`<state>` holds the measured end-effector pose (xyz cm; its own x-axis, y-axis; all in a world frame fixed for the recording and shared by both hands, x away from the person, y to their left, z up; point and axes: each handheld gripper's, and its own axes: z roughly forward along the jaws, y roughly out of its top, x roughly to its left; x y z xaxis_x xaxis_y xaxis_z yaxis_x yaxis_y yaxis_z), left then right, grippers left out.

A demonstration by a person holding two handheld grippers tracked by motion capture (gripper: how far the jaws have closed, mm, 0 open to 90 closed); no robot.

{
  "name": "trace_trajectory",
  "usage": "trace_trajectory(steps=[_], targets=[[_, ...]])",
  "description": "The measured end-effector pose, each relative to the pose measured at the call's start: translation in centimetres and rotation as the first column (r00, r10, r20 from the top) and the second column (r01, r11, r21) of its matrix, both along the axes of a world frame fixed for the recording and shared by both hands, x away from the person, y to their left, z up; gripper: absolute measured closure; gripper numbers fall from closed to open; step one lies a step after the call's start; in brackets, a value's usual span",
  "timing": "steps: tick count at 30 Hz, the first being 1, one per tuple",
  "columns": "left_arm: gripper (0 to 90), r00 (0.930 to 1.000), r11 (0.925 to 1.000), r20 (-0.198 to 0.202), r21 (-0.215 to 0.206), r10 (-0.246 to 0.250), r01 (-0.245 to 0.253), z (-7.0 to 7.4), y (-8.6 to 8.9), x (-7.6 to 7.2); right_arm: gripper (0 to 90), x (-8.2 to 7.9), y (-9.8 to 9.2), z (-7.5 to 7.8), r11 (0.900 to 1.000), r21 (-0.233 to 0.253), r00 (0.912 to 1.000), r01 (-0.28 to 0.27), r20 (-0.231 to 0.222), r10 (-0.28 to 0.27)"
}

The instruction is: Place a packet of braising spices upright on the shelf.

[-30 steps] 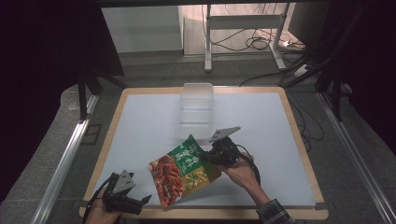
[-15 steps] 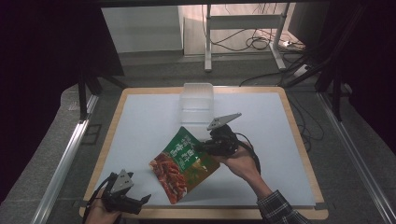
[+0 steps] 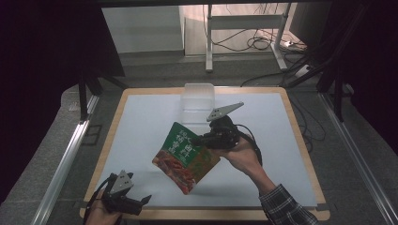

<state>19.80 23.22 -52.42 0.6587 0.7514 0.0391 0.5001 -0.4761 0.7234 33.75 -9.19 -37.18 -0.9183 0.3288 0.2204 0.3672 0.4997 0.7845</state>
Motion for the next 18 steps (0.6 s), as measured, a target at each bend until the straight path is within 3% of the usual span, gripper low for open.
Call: trace_trajectory(steps=[8, 18], targets=[[0.0, 1.0, 1.0, -0.001, 0.003, 0.0, 0.0, 0.0, 0.0, 0.0, 89.2, 0.4, -0.4, 1.9, 0.999, -0.02, 0.9982, 0.027, 0.054, -0.026], [0.0, 1.0, 1.0, -0.003, 0.005, -0.001, 0.001, 0.0, 0.0, 0.1, 89.1, 1.8, -1.8, 4.0, 0.993, -0.034, 0.9877, 0.115, 0.111, -0.11]])
